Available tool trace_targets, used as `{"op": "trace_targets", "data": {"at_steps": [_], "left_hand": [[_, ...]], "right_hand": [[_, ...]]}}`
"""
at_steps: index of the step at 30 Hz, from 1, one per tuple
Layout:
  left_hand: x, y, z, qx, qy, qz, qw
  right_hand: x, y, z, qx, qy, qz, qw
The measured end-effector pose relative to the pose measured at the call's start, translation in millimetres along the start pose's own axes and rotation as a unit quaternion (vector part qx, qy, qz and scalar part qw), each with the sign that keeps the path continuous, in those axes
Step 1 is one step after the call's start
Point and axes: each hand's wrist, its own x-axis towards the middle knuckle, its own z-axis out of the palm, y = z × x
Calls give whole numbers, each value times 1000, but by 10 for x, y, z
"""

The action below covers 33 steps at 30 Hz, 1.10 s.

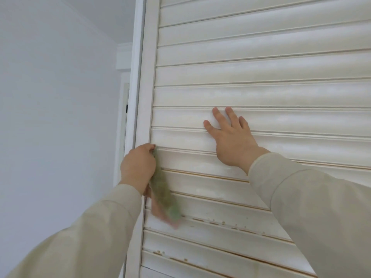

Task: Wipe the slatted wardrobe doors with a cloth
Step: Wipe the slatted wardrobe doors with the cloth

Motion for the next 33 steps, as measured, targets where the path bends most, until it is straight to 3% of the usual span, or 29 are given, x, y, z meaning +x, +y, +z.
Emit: {"op": "trace_targets", "data": {"at_steps": [8,13,16,20,25,30,33], "left_hand": [[-258,275,164,-23,-48,152,987],[-115,74,66,-101,-34,58,993],[-282,360,116,-91,-58,97,989],[-685,1000,153,28,-54,194,979],[-726,1056,229,-54,-86,171,980],[-577,858,187,-72,-60,100,991],[-724,1110,248,-51,-79,121,988]], "right_hand": [[15,-44,41,5,1,17,1000],[-1,5,9,9,-10,10,1000],[2,18,-51,9,-27,-4,1000],[-48,123,-154,12,-45,-35,998],[-140,400,-138,-6,-25,-79,997],[-383,819,-53,-19,36,17,999],[-383,834,-12,-19,38,28,999]]}}
